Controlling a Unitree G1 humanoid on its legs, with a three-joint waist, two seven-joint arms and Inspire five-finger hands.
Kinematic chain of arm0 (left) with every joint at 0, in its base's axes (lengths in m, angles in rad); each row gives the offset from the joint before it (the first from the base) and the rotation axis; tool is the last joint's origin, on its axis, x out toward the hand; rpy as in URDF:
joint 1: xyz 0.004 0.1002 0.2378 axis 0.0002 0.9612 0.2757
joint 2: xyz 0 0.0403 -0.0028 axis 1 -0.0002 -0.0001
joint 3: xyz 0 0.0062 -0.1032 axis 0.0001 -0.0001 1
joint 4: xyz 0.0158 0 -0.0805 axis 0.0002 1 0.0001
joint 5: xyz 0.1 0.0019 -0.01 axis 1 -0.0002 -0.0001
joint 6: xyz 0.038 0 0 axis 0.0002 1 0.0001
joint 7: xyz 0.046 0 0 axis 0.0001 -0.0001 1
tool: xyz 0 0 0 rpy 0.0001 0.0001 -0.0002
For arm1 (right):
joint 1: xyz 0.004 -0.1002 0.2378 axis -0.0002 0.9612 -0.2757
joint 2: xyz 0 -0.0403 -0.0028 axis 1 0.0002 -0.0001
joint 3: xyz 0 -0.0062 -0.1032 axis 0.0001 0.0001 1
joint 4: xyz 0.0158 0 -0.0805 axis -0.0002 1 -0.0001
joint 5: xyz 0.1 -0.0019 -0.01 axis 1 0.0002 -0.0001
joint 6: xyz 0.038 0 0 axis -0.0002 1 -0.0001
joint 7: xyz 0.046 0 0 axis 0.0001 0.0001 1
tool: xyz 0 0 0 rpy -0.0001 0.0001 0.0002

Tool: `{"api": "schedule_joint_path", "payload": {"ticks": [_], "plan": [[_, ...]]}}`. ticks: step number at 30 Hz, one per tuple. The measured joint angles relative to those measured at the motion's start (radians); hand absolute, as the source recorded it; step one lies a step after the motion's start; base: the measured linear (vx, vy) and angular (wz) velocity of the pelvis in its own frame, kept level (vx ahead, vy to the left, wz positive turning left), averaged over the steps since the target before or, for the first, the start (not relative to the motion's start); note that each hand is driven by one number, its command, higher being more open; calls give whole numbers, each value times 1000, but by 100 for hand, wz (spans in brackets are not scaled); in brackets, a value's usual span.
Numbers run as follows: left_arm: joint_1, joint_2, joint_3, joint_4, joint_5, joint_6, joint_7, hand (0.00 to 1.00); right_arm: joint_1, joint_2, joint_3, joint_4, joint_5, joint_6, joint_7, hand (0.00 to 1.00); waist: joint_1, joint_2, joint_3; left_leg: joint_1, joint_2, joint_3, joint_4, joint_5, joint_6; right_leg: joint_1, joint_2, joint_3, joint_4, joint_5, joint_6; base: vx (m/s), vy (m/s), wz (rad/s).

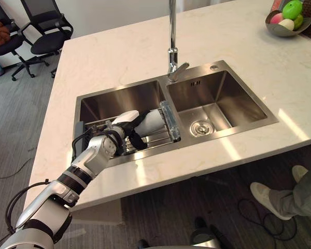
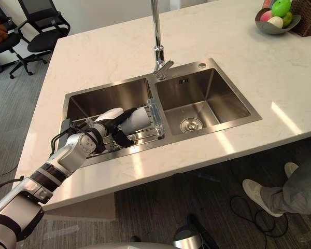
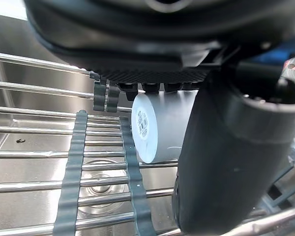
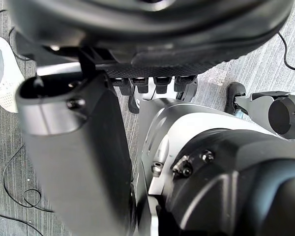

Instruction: Walk over to the sink, pick up the cup, carry it to the dishwasher, place the cup inside the dishwasher, then close the dishwasher door

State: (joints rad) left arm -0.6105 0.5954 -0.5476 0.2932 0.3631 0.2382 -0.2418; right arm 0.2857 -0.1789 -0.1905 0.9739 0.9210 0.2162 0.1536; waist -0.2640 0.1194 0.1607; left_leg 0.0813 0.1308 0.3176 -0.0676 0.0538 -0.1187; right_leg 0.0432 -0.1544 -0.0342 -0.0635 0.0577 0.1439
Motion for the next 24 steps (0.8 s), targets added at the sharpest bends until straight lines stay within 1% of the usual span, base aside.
{"api": "schedule_joint_path", "payload": {"ticks": [4,9,13,14,15,18,20,21,23,24], "plan": [[1,-33,46,33,70,-4,-43,100,-2,-3,0,0,1,0,-1,100,-1,4,2,0,1,0,3,-4,-4,3,1,0,-7,2,-1,0,0,0],[-1,-59,83,37,220,-10,-112,100,-5,-7,0,-1,2,0,-1,100,0,8,5,0,4,-1,3,-5,-5,4,4,0,-11,3,-1,0,0,0],[4,-68,88,37,281,-29,-124,100,-11,-9,2,1,2,0,-3,100,0,5,9,0,4,-3,3,-6,-5,5,4,-2,-11,3,-1,0,0,0],[4,-69,89,37,286,-32,-123,100,-14,-9,3,0,4,0,-3,100,0,9,12,0,4,-3,4,-6,-5,5,4,-2,-12,3,-1,-43,-19,1],[4,-69,88,39,286,-36,-119,100,-15,-9,4,1,7,0,-4,100,0,4,17,0,4,-3,4,-6,-6,5,4,-2,-13,3,-1,-40,-16,0],[5,-69,88,48,267,-52,-101,100,-15,-13,11,2,31,0,-5,100,0,10,20,0,4,-5,4,-7,-6,5,4,-2,-14,3,-1,-12,-6,0],[3,-65,86,63,179,-77,-98,100,-16,-14,12,3,37,-2,-5,100,0,15,22,0,4,-6,4,-8,-6,6,4,-2,-14,3,-1,0,0,0],[3,-63,85,62,142,-77,-98,100,-16,-14,12,5,37,-3,-4,100,1,15,22,0,4,-6,4,-8,-6,6,4,-3,-15,3,-1,0,0,0],[-5,-48,63,49,73,-56,-102,100,-20,-14,12,16,37,-4,-3,100,1,15,22,-1,3,-7,4,-9,-5,7,3,-4,-16,3,-1,0,0,0],[-15,-42,51,32,36,-19,-117,100,-20,-13,12,22,37,-8,-1,100,1,15,22,-1,3,-7,4,-10,-5,8,3,-5,-16,3,-1,0,0,0]]}}
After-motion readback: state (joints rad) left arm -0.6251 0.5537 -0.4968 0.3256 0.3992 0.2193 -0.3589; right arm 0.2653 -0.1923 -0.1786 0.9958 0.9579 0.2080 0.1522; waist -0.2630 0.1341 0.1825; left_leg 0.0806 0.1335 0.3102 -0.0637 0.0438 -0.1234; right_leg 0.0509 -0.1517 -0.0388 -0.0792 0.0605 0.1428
